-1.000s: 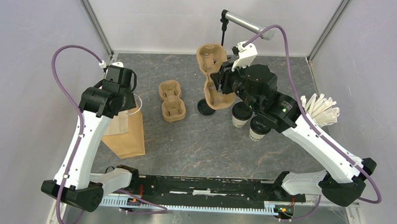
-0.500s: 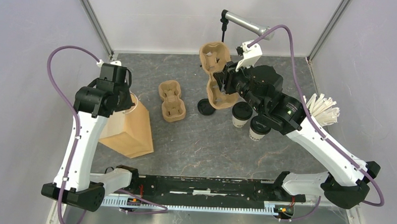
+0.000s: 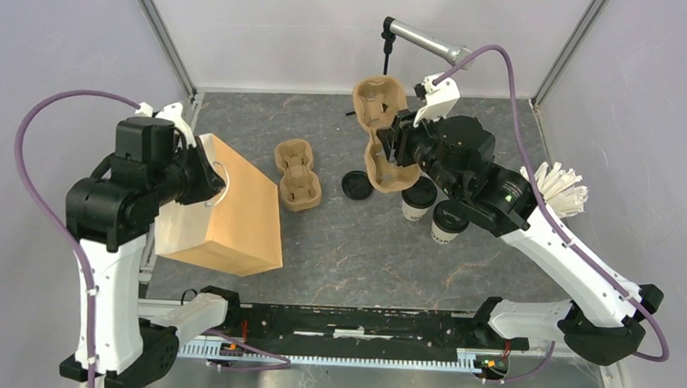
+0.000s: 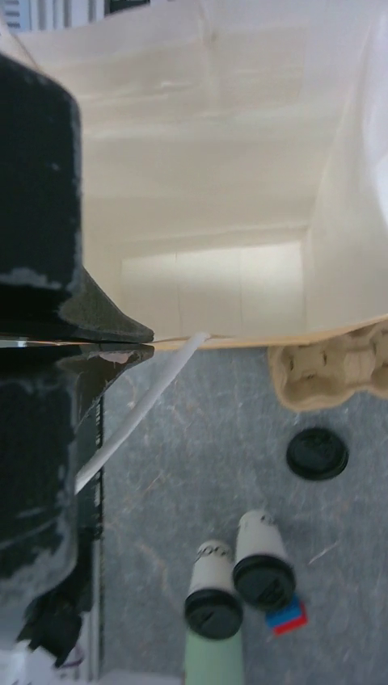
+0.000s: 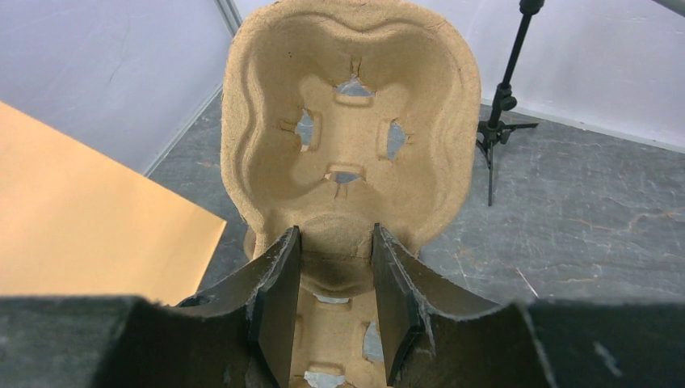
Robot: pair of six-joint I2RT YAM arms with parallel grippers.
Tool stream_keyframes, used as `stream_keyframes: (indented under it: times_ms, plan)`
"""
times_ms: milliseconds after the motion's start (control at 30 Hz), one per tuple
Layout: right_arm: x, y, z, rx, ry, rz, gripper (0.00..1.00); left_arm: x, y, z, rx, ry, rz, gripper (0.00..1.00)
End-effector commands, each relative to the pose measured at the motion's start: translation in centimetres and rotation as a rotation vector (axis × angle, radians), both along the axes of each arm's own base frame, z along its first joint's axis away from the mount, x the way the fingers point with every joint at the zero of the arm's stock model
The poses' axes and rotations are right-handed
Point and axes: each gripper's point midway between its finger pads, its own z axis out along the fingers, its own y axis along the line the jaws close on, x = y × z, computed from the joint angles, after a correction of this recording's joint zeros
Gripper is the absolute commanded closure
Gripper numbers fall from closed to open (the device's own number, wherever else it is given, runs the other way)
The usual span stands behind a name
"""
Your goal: Pack the takeout coffee
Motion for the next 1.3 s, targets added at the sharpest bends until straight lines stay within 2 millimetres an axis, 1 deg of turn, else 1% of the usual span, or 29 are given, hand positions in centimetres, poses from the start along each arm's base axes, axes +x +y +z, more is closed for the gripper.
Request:
stream_keyframes:
  times_ms: [0, 100, 200, 400, 533, 600, 700, 767, 867, 967, 1067, 1200, 1267]
  plan:
    - [-1.1, -2.7, 3.4, 0.039, -0.065, -0.048, 0.58, -2.5, -3.5, 1.6, -0.155, -0.048, -0.179, 0.98]
    - [-1.6, -3.7, 3.7, 0.043, -0.068, -0.068, 0.58, -3.1, -4.6, 1.7, -0.190, -0.071, -0.250, 0.97]
    - [-2.0, -4.5, 4.0, 0.051, -0.068, -0.081, 0.58, -2.9, -5.7, 1.5, -0.210, -0.087, -0.327, 0.97]
    - [-2.8, -5.9, 4.2, 0.067, -0.061, -0.103, 0.58, -1.5, -7.2, 1.7, -0.236, -0.108, -0.396, 0.97]
    - [-3.2, -6.9, 4.6, 0.083, -0.066, -0.131, 0.58, -0.5, -8.6, 0.9, -0.204, -0.100, -0.444, 0.97]
    - [-3.3, -7.3, 4.7, 0.085, -0.071, -0.142, 0.58, -0.3, -10.0, 0.0, -0.158, -0.081, -0.491, 0.97]
    - [-3.3, -7.9, 4.9, 0.082, -0.077, -0.162, 0.58, -0.5, -13.4, -1.0, -0.087, -0.063, -0.601, 0.98]
    - [-3.3, -8.3, 5.1, 0.081, -0.082, -0.176, 0.58, -0.7, -15.3, -1.3, -0.056, -0.060, -0.670, 0.98]
    - [-3.5, -9.0, 5.3, 0.080, -0.088, -0.197, 0.58, -0.7, -17.4, -1.2, -0.028, -0.104, -0.775, 0.98]
    - [-3.8, -10.0, 5.6, 0.075, -0.098, -0.221, 0.58, -1.4, -19.5, -0.9, 0.005, -0.187, -0.930, 0.98]
    - [-4.1, -11.0, 6.3, 0.079, -0.111, -0.242, 0.58, -2.4, -21.1, -1.5, 0.061, -0.235, -1.071, 0.98]
    - [-4.5, -11.9, 7.0, 0.082, -0.128, -0.261, 0.58, -3.1, -22.4, -3.5, 0.189, -0.254, -1.231, 0.98]
    - [-4.6, -12.2, 7.4, 0.082, -0.135, -0.265, 0.58, -3.1, -23.0, -4.3, 0.240, -0.259, -1.282, 0.98]
